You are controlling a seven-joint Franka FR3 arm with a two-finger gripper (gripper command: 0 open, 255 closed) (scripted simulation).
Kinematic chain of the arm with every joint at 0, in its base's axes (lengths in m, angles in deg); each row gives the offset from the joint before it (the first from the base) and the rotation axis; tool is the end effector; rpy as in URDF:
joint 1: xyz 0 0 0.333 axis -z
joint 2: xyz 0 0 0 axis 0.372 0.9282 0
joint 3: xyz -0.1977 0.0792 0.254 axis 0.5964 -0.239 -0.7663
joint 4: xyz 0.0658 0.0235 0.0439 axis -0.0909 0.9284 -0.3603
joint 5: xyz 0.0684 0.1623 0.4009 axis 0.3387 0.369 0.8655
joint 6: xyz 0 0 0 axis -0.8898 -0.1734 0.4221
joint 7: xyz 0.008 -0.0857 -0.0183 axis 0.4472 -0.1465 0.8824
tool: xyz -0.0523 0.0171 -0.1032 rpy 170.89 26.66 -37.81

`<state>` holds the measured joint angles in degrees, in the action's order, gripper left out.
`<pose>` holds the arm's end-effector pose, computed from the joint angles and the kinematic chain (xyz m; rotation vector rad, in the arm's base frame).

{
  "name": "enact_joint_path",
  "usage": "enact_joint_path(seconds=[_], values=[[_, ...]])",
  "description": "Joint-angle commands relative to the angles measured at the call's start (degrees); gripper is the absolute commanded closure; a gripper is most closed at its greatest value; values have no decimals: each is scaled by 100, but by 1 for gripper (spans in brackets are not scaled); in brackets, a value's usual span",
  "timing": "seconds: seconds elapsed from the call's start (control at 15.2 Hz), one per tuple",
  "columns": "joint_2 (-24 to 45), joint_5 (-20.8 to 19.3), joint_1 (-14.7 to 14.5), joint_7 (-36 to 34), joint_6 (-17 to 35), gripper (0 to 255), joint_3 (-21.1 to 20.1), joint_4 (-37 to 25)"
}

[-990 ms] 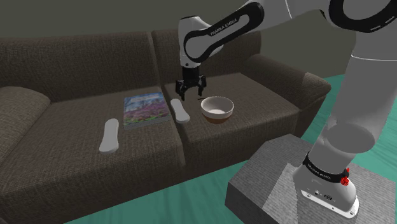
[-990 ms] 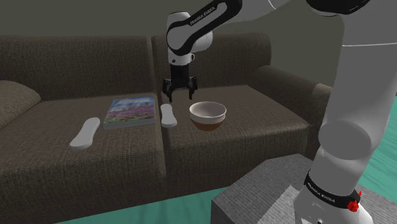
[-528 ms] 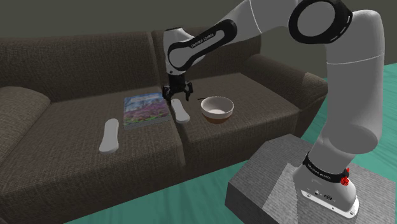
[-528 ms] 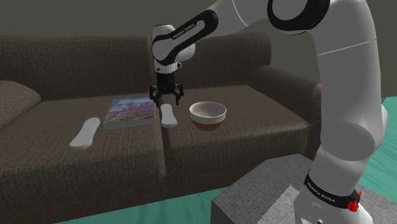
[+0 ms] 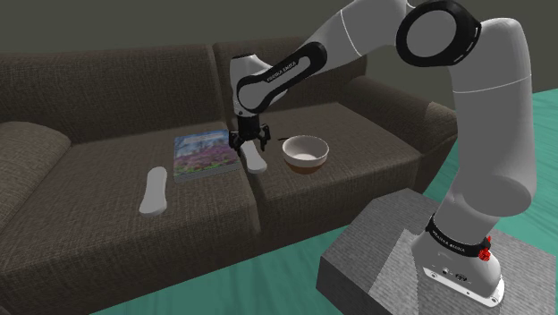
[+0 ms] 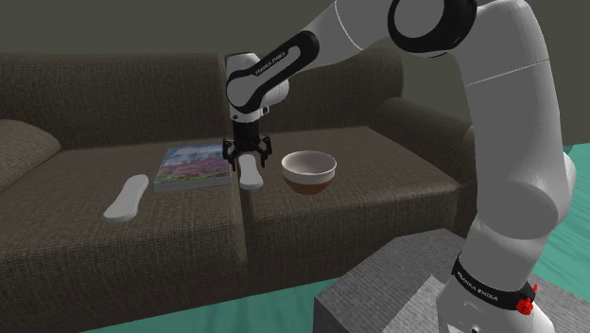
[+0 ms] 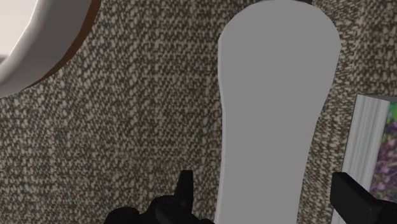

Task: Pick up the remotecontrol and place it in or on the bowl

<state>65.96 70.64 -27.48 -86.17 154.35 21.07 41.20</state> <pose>0.6791 0.2095 0.3138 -3.0808 0.5225 -0.0071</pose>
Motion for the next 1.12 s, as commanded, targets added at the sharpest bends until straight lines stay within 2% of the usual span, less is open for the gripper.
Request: enact_joint_path(seconds=[0.0,0.33,0.4,1.06], values=[[9,-3,1,0,21,0,2,8],[9,-3,1,0,20,0,2,8],[9,-3,1,0,20,255,2,8],[-27,8,4,6,-41,255,-3,-19]])
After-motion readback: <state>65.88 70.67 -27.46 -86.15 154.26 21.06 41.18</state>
